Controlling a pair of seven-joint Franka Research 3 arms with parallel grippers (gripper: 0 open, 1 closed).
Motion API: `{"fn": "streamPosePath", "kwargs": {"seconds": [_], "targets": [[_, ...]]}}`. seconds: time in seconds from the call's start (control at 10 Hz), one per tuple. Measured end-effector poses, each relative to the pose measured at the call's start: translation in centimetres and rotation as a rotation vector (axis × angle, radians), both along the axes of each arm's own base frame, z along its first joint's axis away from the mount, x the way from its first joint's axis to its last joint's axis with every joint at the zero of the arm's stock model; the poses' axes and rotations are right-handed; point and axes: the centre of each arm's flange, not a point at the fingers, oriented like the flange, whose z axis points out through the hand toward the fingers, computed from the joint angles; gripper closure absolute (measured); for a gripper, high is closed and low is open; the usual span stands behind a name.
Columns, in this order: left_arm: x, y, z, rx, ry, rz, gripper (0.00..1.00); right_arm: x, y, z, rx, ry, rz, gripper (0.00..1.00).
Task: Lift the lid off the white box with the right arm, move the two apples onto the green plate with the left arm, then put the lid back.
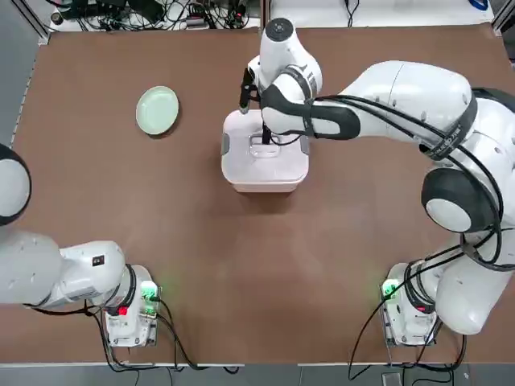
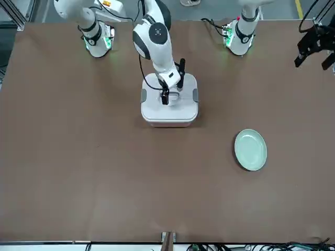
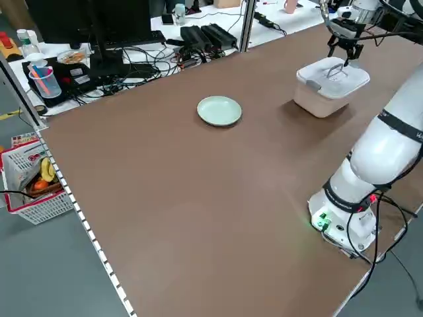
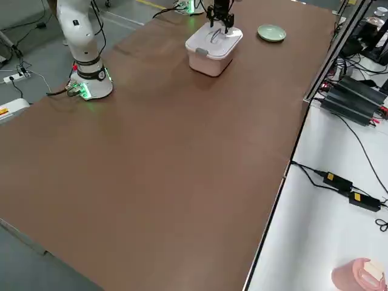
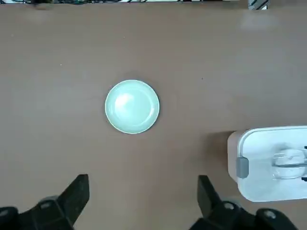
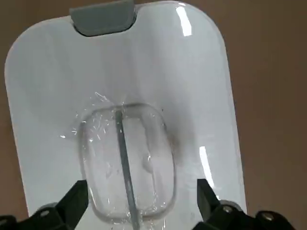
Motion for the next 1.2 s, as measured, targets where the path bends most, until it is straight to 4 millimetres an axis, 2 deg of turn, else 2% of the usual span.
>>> {"fn": "streamPosePath", "kwargs": {"seconds": [0.4, 0.9, 1.0, 1.2], "targets": [[-0.6, -0.5, 0.3, -0.006, 0.011, -0.006, 0.00, 0.2, -0.1, -1.7, -0.020, -0.011, -0.006, 0.01], [-0.7, -0.8, 0.2, -0.006, 0.017, -0.005, 0.00, 0.0, 0.1, -1.8, -0.020, -0.006, -0.078, 0.77], [-0.7, -0.8, 0.2, -0.006, 0.017, -0.004, 0.00, -0.4, 0.3, -1.8, -0.025, 0.000, -0.083, 0.89], [-0.7, -0.9, 0.2, -0.006, 0.017, -0.005, 0.00, -1.2, 0.6, -1.3, -0.036, 0.012, -0.101, 0.93]]}}
